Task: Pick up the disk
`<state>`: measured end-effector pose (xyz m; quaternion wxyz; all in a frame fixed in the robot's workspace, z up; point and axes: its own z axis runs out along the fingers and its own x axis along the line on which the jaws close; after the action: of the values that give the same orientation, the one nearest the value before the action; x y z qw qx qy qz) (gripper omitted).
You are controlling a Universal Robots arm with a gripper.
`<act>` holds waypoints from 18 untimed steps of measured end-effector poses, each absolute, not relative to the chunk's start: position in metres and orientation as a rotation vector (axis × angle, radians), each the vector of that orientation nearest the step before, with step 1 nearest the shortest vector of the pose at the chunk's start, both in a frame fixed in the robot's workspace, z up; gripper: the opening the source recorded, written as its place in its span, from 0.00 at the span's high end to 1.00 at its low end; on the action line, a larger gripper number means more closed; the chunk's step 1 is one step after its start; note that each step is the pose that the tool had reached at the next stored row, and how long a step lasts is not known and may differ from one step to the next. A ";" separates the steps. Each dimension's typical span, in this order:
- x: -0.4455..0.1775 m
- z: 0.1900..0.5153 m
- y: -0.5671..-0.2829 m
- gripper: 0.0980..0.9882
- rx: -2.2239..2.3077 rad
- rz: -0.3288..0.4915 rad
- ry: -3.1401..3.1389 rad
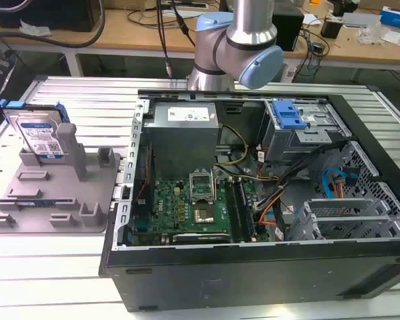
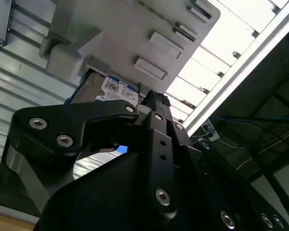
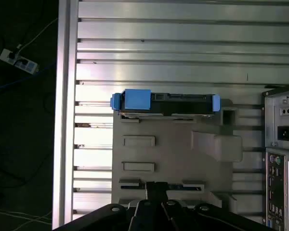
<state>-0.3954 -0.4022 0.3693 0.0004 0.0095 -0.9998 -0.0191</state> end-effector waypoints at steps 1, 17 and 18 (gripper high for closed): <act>-0.395 0.369 -0.402 0.99 0.030 -0.060 -3.140; -0.395 0.368 -0.402 0.99 0.363 -0.059 -3.114; -0.395 0.368 -0.402 0.99 0.391 -0.059 -3.110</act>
<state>-0.3953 -0.4023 0.3680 0.0031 0.1247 -0.9920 -0.0189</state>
